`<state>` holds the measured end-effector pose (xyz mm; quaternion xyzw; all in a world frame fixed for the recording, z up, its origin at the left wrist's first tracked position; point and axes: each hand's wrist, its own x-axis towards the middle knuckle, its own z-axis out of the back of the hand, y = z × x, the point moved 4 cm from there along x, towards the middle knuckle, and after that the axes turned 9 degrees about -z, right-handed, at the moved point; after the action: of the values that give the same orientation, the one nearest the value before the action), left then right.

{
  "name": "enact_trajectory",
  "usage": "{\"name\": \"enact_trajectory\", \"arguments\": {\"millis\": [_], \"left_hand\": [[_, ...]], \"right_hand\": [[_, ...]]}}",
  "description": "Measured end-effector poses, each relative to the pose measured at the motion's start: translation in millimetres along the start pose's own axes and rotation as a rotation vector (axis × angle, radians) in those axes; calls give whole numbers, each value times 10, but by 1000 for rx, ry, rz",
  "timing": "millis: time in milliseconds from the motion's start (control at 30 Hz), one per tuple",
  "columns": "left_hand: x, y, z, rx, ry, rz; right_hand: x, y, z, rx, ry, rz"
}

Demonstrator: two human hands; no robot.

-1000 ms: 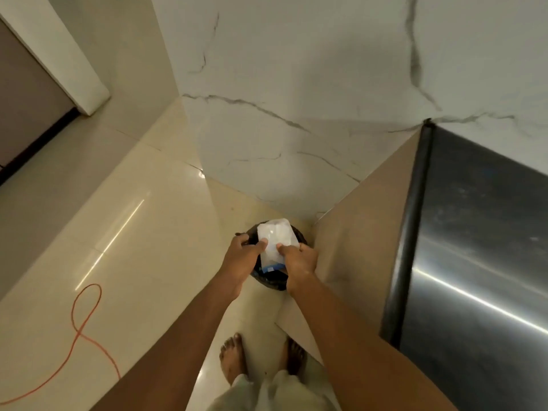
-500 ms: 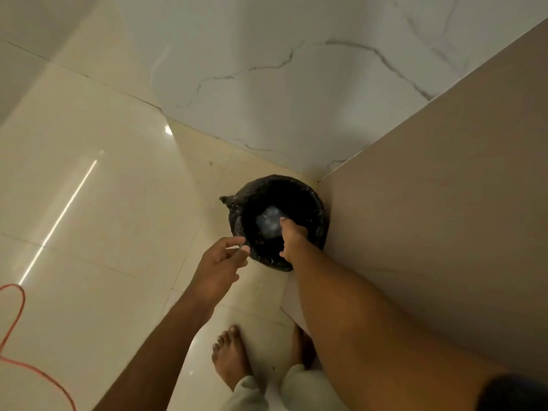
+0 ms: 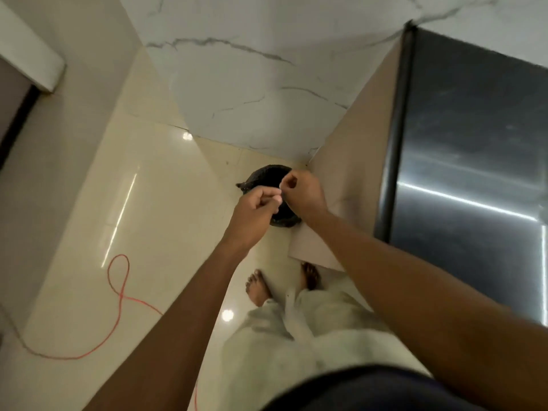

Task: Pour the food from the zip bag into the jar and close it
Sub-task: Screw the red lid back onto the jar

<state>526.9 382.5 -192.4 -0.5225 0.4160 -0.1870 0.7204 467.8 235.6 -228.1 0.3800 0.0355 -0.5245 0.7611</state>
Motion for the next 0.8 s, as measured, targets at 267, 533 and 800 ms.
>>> {"name": "enact_trajectory", "arguments": {"millis": [267,533,800], "left_hand": [[-604,-1062,-668,98,115,-277],[-645,-1365,-1945,271,275,-552],[-697,-1511,-3680,344,338,-633]], "right_hand": [[-1164,-22,1736,-206,-341,351],[-1699,-1232,2868,-162,-658,168],[-1810,-2658,3746,-78,-711,1]]}}
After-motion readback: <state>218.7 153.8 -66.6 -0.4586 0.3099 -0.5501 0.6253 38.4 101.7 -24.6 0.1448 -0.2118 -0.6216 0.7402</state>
